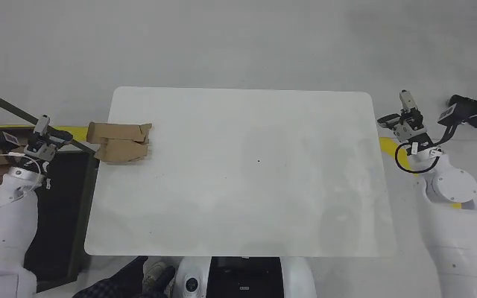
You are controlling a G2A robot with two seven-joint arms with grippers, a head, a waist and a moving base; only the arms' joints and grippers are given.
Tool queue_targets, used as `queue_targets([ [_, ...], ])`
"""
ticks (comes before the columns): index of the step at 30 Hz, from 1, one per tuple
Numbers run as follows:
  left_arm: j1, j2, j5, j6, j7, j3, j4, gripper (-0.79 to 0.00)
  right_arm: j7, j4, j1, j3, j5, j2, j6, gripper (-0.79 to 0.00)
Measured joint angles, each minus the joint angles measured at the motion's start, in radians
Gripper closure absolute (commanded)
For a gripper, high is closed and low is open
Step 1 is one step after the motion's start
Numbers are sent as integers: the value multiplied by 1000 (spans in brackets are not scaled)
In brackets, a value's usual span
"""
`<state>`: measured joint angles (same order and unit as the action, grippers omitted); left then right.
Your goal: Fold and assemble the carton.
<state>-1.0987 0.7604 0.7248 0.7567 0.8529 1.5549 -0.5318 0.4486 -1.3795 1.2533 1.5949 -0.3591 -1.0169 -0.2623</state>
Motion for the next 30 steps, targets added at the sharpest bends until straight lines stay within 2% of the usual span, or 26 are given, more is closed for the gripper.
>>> queue_targets([
  [6,49,27,-68,19,-65,-47,108,-785,0,0,0,0,0,0,0,-785],
  [13,101,62,-217,29,-200,-120,211,-785,0,0,0,0,0,0,0,-785],
  [26,190,121,-343,23,-306,-193,271,-785,0,0,0,0,0,0,0,-785],
  [29,208,131,-363,17,-315,-204,281,-693,0,0,0,0,0,0,0,-785],
  [30,212,134,-366,14,-318,-206,284,-619,0,0,0,0,0,0,0,-785],
])
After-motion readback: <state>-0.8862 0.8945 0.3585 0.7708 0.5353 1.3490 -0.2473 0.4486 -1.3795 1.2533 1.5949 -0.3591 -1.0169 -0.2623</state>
